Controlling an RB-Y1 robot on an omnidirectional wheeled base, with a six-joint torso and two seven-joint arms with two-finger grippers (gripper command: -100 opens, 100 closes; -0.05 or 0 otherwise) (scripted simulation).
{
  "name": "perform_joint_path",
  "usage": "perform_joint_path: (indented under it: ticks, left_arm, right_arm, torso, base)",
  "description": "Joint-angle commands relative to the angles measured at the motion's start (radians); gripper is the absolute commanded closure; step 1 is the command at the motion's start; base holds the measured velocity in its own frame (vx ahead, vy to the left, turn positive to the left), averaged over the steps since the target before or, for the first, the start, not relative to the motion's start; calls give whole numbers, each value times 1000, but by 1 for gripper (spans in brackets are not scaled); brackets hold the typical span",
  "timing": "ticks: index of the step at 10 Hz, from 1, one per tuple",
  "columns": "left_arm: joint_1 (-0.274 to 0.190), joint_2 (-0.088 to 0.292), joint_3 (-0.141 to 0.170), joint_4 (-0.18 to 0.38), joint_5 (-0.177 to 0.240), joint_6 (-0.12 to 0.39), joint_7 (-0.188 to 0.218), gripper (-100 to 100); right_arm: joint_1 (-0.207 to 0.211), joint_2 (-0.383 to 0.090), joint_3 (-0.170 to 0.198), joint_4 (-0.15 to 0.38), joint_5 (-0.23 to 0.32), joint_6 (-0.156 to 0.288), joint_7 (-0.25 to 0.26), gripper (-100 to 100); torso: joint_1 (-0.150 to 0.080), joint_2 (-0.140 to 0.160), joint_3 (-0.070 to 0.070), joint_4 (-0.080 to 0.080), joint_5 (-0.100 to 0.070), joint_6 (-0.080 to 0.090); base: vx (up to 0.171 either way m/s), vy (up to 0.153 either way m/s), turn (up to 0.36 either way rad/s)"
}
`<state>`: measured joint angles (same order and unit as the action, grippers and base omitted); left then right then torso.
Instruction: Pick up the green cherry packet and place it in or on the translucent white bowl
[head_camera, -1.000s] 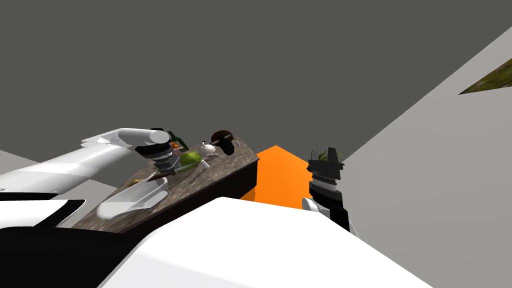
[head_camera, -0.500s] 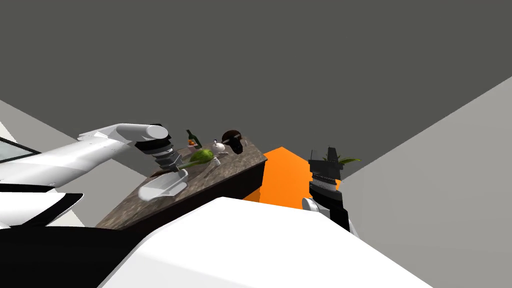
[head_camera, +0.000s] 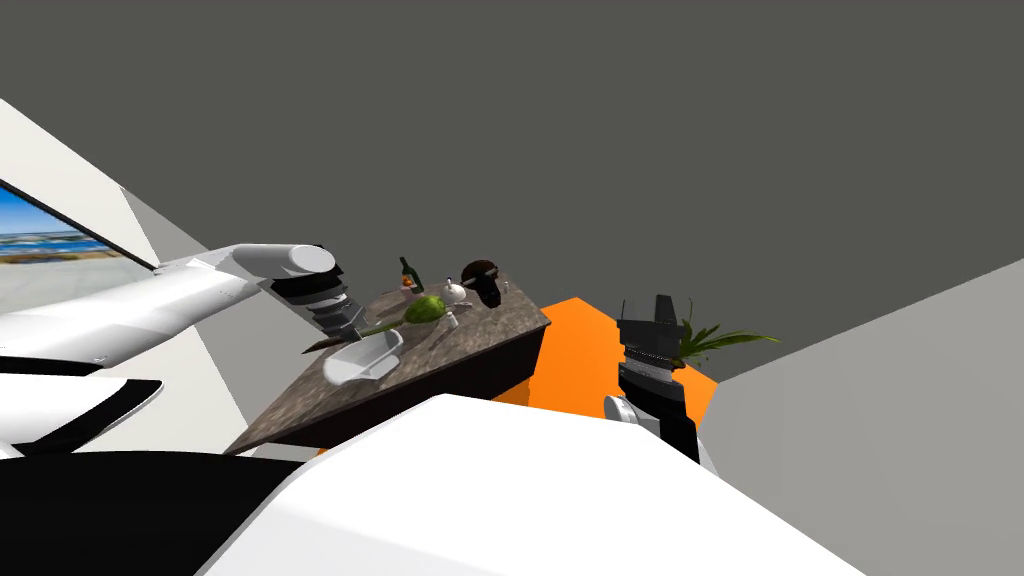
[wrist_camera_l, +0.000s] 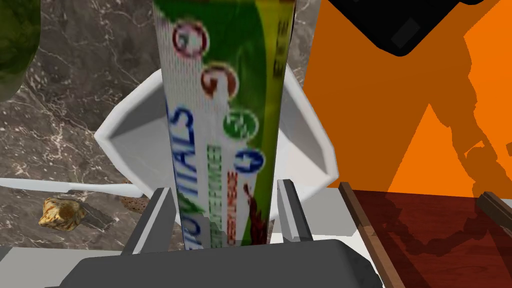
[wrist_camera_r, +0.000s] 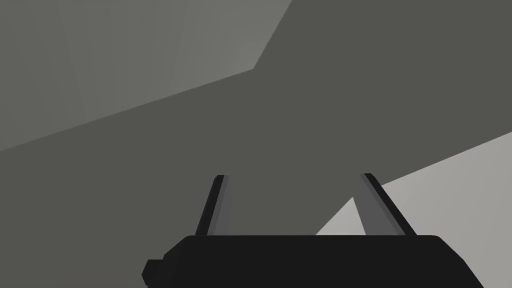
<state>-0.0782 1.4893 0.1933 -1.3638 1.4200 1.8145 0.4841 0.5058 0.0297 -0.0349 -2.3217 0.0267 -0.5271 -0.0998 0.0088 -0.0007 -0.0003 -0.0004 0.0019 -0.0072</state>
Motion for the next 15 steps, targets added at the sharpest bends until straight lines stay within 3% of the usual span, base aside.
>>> perform_joint_path:
  ticks: [1,2,6,7,8,13,14,15]
  left_arm:
    - [0,0,0,0,0,0,0,100]
    - [0,1,-1,1,2,1,2,-100]
    - [0,1,-1,1,1,1,2,-100]
    - [0,1,-1,1,1,1,2,0]
    - [-12,34,8,13,26,26,36,-100]
    - [-39,109,28,39,84,87,117,-100]
    - [-42,95,15,40,71,72,99,-100]
    - [-43,97,15,42,73,75,103,0]
  right_arm:
    - [0,0,0,0,0,0,0,0]
    - [0,0,0,0,0,0,0,0]
    - [0,0,0,0,0,0,0,0]
    - [0,0,0,0,0,0,0,0]
    - [0,0,0,0,0,0,0,0]
    - [0,0,0,0,0,0,0,0]
    - [0,0,0,0,0,0,0,0]
    - [0,0,0,0,0,0,0,0]
  torso:
    - [0,0,0,0,0,0]
    - [-4,0,0,0,0,2]
    - [-8,0,0,0,-2,2]
    - [-9,0,0,0,-2,2]
    - [-9,0,0,0,-2,2]
    - [-6,7,4,1,-1,2]
    - [-6,7,4,1,-1,2]
    - [-6,4,3,1,-1,1]
  base:
    - [11,44,42]
    - [1,10,-4]
    - [0,0,0]
    - [0,0,0]
    - [-66,32,-314]
    - [-105,51,-186]
    - [-47,26,-48]
    - [-8,4,9]
